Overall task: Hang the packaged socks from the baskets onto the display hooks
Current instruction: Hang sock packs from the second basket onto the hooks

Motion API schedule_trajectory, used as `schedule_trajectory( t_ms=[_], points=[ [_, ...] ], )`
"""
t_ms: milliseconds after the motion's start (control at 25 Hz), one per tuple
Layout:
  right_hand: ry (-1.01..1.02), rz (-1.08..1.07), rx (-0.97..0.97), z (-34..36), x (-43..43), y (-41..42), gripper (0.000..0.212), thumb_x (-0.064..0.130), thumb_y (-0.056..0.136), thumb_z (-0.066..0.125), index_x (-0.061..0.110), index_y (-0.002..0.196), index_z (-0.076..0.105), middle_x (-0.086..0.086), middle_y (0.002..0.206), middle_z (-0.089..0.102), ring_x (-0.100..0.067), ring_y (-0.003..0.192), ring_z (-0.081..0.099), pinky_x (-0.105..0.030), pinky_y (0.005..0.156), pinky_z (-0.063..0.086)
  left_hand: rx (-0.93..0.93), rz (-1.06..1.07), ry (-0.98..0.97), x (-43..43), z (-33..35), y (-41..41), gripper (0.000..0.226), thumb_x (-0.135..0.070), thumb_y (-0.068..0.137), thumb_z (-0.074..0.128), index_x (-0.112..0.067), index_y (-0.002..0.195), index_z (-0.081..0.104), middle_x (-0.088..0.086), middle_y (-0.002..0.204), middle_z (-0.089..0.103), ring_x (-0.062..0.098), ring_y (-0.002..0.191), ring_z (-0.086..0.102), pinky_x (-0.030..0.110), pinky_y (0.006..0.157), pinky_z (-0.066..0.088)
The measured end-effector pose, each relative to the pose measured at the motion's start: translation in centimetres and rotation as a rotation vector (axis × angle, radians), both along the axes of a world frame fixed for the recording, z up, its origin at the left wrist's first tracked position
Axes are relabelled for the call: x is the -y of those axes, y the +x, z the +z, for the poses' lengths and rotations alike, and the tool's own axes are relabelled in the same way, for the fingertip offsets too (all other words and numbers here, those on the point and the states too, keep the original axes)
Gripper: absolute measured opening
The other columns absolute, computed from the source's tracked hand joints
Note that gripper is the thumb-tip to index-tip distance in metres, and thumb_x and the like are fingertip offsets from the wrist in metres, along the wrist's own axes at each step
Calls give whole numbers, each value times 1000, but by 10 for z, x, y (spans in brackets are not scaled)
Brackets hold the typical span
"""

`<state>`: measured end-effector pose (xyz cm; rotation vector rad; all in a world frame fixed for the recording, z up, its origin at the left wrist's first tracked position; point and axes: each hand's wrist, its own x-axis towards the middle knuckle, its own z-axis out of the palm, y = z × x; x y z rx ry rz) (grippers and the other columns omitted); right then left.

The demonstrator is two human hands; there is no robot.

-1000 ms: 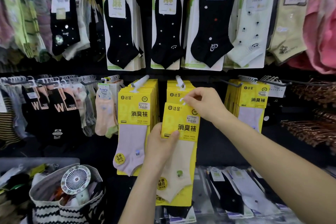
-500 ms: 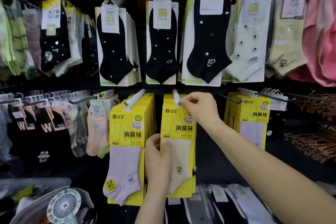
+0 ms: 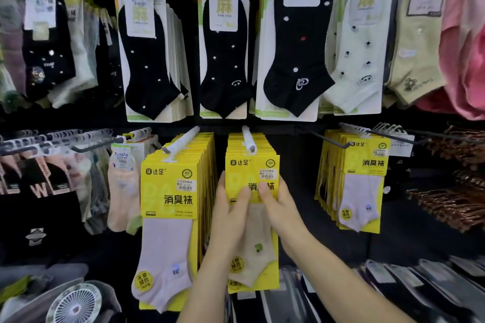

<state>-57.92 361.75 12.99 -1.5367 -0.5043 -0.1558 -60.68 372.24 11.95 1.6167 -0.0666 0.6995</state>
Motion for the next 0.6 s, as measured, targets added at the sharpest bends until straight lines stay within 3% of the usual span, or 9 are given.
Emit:
schedule_trajectory(
  t_ms=[80,320,480,600],
  points=[
    [35,21,1,-6,1,1,36,32,95,49,29,130,45,13,118,62,-3,108,59,-29,95,47,-10,-17,-72,-3,-3,2,49,-26,94,51,-26,141,37,-10,132,53,4,120,49,16,91,41],
    [-36,28,19,-29,6,-3,53,27,93,54,21,141,33,4,128,58,-8,114,58,-33,96,49,-71,-39,-107,-3,-20,-4,47,-31,95,47,-28,140,37,-6,132,54,10,120,52,37,102,43],
    [-97,39,-44,-44,16,-11,59,27,91,57,23,144,29,4,133,54,-6,114,57,-29,92,51,-163,-35,-104,-8,-32,-16,44,-33,95,46,-28,139,40,-6,130,56,5,109,57,24,85,48],
    [-107,47,-46,-54,28,-21,67,24,91,57,18,147,22,1,144,43,-10,128,45,-36,104,43,-221,12,-53,-4,-55,-36,47,-29,95,47,-24,141,37,-4,135,51,8,115,52,25,90,43]
  ],
)
